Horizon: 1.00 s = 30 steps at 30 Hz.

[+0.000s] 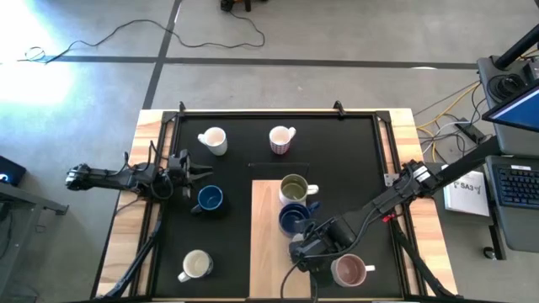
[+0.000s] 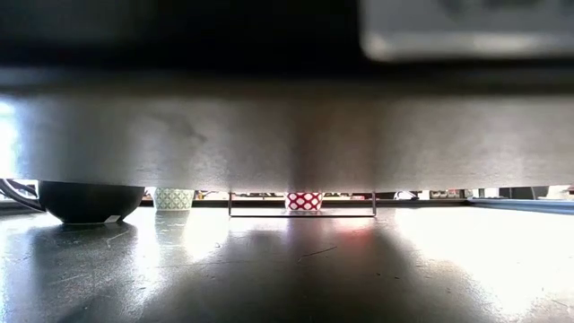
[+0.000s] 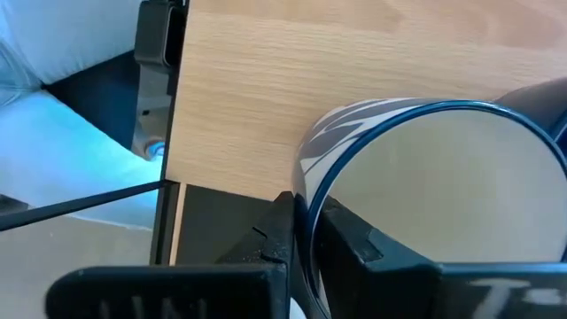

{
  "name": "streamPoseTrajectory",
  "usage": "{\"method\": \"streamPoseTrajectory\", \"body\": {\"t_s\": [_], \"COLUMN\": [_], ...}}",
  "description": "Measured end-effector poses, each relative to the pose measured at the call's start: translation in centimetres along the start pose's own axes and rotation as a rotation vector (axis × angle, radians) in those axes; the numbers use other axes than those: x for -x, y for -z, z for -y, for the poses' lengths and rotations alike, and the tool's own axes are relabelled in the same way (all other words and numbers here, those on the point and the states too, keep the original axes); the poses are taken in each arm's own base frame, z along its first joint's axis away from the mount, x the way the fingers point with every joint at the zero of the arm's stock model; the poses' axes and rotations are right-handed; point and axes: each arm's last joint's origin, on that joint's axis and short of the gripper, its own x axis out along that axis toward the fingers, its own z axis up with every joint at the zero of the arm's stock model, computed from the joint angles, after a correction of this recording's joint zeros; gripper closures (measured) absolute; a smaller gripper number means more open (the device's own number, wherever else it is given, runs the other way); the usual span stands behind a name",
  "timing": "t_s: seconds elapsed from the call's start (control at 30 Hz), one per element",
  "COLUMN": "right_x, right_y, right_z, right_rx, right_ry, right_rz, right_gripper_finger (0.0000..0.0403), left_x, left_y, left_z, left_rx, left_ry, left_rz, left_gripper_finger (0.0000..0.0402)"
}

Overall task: Place coffee mugs
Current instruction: Put the right blue patterned mug on the shelf

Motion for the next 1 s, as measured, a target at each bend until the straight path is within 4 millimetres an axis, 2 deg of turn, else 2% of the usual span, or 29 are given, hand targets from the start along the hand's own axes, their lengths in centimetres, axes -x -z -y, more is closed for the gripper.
{"method": "streamPoseTrajectory", "body": {"t_s": [0.23,0.73,1.0], "right_x": [0.0,0.1,1.6], "right_y": [-0.4,-0.5,-0.9], "right_z": [-0.1,-0.3,-0.7], "right_rx": [0.004,-0.002,-0.056], "right_ry": [-0.011,-0.033,-0.074], "right_rz": [0.037,0.055,0.078], "right_gripper_finger": [0.0352,0.0349,0.0349], "left_x": [0.0,0.0,0.0], "left_y": [0.0,0.0,0.0], "left_z": [0.0,0.0,0.0], "left_rx": [0.000,0.000,0.000], "left_ry": [0.000,0.000,0.000], "left_rz": [0.000,0.001,0.000], "left_gripper_finger": [0.0319,0.0319,0.0319]}}
